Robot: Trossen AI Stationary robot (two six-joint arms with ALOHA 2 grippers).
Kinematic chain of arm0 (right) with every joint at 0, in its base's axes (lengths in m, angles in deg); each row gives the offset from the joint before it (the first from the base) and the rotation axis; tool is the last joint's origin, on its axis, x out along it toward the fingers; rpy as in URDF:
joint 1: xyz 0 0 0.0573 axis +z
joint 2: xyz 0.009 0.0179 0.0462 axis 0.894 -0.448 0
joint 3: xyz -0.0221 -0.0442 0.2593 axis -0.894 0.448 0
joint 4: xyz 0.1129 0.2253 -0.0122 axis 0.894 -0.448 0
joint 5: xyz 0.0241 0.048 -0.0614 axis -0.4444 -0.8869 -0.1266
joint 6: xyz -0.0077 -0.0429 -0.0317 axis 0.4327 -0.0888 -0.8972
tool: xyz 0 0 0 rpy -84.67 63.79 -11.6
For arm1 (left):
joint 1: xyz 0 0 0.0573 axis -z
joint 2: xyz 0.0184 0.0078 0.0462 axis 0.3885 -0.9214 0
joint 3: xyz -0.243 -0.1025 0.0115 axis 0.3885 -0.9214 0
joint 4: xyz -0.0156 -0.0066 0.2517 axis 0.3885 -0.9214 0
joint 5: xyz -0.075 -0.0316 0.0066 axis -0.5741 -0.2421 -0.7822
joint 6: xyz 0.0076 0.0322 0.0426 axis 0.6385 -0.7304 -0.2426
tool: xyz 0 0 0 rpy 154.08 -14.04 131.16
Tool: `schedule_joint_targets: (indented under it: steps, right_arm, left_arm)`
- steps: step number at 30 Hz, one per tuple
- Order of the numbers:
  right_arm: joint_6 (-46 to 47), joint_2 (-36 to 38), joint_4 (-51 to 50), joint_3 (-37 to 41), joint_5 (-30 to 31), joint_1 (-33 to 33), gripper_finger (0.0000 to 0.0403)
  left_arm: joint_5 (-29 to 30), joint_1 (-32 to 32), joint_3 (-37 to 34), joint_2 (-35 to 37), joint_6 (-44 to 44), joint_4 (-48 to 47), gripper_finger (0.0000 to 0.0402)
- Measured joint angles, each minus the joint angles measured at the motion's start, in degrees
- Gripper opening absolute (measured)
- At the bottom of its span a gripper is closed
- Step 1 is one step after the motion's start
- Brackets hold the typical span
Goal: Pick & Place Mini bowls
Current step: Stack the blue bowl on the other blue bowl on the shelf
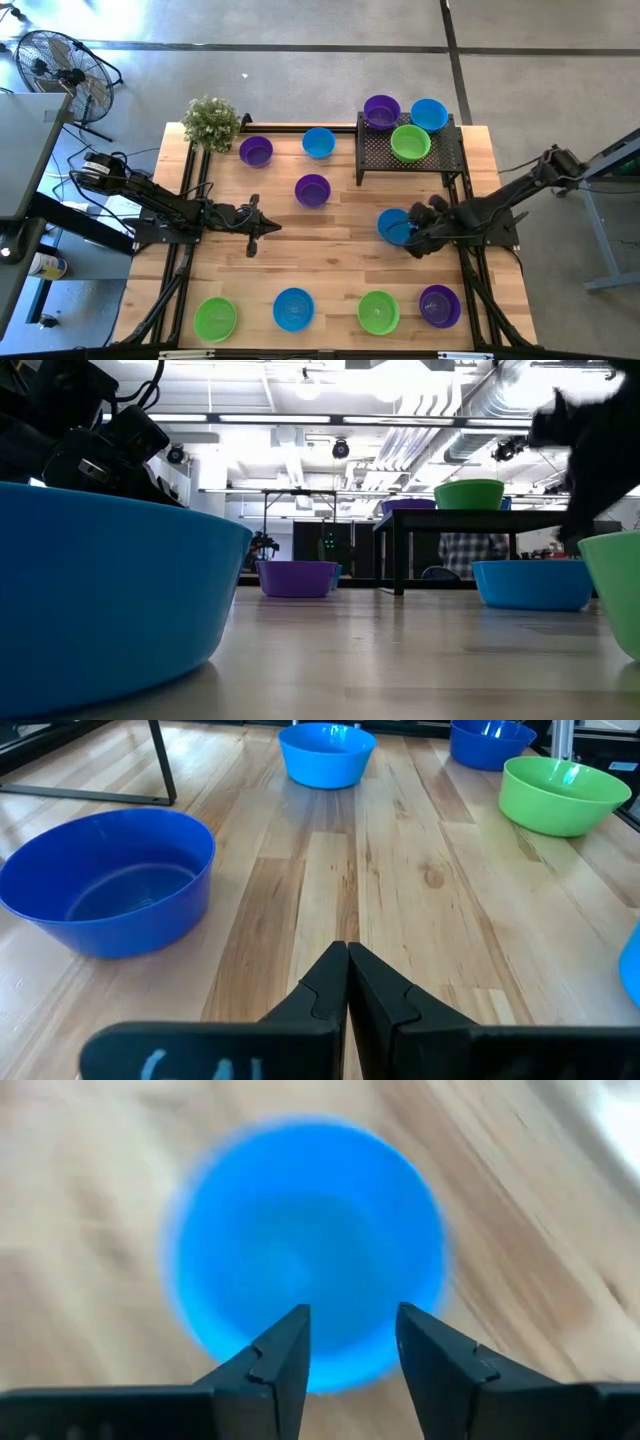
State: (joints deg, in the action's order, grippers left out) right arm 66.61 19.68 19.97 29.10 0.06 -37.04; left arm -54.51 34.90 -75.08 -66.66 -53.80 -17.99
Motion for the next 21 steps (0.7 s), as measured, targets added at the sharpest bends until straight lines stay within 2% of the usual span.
schedule_joint_targets:
  steps: [4,6,13,21]
  right_arm:
    - [-12.6,-0.8,12.7,-1.0,0.0,3.3,0.014]
    - [-15.9,-1.9,16.9,-1.1,0.3,4.5,0.0138]
    - [-14.5,-10.5,13.9,-1.1,0.1,5.2,0.0134]
    - [-17.9,-20.8,8.8,-7.1,0.1,5.1,0.0133]
  left_arm:
    - [0.0,0.0,0.0,0.0,0.0,-0.1,0.0005]
    - [0.0,0.0,0.0,0.0,0.0,-0.1,0.0005]
    - [0.0,0.0,0.0,0.0,0.7,-0.3,0.0005]
    - [0.1,0.0,0.0,0.0,0.7,-0.3,0.0005]
